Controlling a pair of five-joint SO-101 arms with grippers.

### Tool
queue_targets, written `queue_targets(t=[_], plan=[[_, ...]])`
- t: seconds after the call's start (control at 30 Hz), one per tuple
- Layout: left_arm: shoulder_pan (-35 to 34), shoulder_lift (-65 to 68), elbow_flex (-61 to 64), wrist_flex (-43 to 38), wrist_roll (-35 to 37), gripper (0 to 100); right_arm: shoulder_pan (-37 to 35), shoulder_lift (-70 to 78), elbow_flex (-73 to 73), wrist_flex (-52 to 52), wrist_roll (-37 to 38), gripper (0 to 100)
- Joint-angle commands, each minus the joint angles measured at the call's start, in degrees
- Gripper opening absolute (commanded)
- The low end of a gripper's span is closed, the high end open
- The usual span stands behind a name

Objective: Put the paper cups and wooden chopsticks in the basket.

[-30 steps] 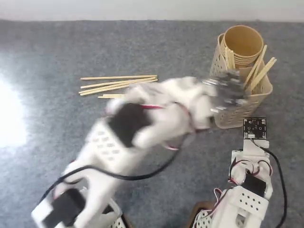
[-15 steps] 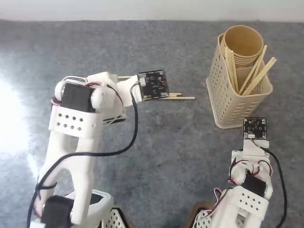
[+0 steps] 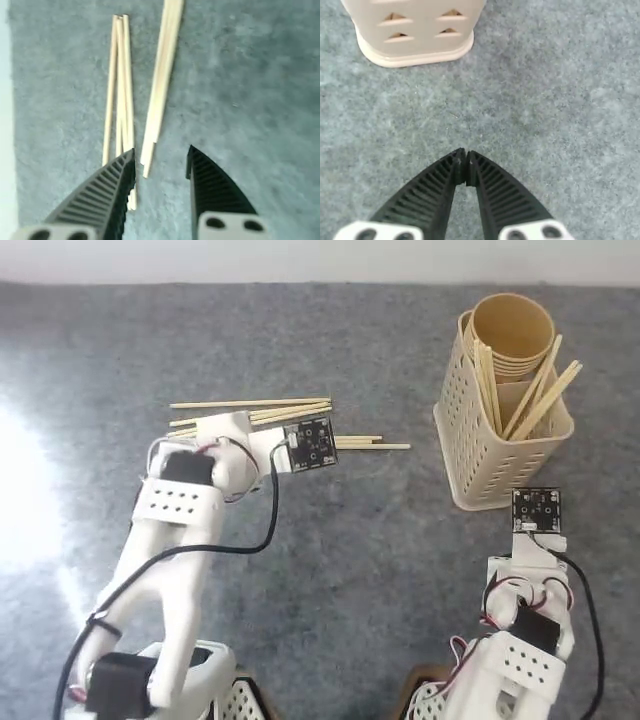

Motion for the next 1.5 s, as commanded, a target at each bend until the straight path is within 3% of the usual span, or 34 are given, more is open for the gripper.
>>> queue_targets(t=[0.0,0.1,0.23,0.43,0.57,0.73,0.87,1.2,1.33,1.47], plan=[[-0.18,2.11,3.12,-15.12,-0.62,15,-0.40,-0.48,-0.35,-0.92,0.70,0.6],[-0.79,11.16,0.40,-20.31,-0.62,15,-0.40,-0.48,-0.35,-1.01,0.70,0.6],[-2.20,23.65,-9.36,-18.90,-0.62,15,-0.40,-0.48,-0.35,-1.01,0.70,0.6],[-1.67,32.18,-19.12,-16.70,-0.79,5,-0.40,-0.48,-0.35,-1.01,0.70,0.6],[-0.88,35.34,-23.52,-16.18,-0.79,12,-0.40,-0.48,-0.35,-1.01,0.70,0.6],[1.14,42.29,-33.01,-4.57,-0.70,25,-0.40,-0.48,-0.35,-1.01,0.70,0.6],[1.05,48.97,-42.59,3.52,-0.70,25,-0.40,-0.48,-0.35,-1.01,0.70,0.6],[2.11,56.44,-50.07,6.77,-1.05,25,-0.48,-0.48,-0.35,-1.01,0.70,0.6],[4.31,56.53,-50.77,16.70,-9.76,25,-0.48,-0.48,-0.35,-1.01,0.70,0.6],[4.75,58.29,-54.73,23.38,-9.85,25,-0.48,-0.48,-0.35,-1.01,0.70,0.6]])
